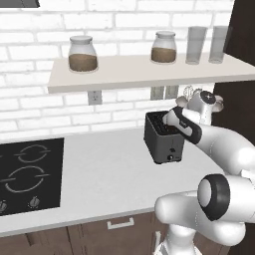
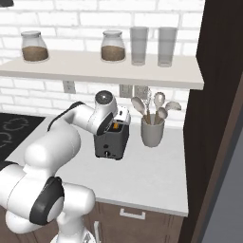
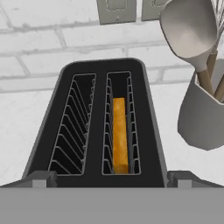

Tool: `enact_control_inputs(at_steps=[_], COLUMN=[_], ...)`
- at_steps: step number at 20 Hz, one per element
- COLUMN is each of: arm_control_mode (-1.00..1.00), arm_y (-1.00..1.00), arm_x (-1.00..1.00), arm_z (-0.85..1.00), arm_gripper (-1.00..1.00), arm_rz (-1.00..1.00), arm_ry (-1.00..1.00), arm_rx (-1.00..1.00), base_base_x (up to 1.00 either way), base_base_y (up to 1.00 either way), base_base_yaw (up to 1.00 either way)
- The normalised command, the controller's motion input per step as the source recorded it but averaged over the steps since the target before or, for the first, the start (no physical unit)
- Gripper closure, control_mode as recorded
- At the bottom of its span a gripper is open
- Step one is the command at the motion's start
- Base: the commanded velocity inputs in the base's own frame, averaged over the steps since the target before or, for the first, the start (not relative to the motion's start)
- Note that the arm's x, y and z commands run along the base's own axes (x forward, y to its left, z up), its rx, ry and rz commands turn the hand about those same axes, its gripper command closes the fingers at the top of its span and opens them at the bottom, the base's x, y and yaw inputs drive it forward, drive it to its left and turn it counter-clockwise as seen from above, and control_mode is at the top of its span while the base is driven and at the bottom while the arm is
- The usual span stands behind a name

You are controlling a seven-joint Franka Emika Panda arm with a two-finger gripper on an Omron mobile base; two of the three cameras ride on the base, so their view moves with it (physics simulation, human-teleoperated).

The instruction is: Start the toaster. Once the lever pops up, take the bread to the plate on the dining counter.

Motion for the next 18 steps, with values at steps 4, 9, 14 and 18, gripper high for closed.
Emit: enact_control_inputs(at_steps=[4,9,14,18], arm_control_mode=[-1.0,-1.0,-1.0,-1.0], arm_y=[0.0,0.0,0.0,0.0], arm_x=[0.0,0.0,0.0,0.0], arm_z=[0.0,0.0,0.0,0.0], arm_gripper=[-1.0,-1.0,-1.0,-1.0], arm_rz=[0.0,0.0,0.0,0.0], arm_ry=[0.0,0.0,0.0,0.0], arm_rx=[0.0,0.0,0.0,0.0], base_base_x=[0.0,0.0,0.0,0.0], base_base_y=[0.0,0.0,0.0,0.0], base_base_yaw=[0.0,0.0,0.0,0.0])
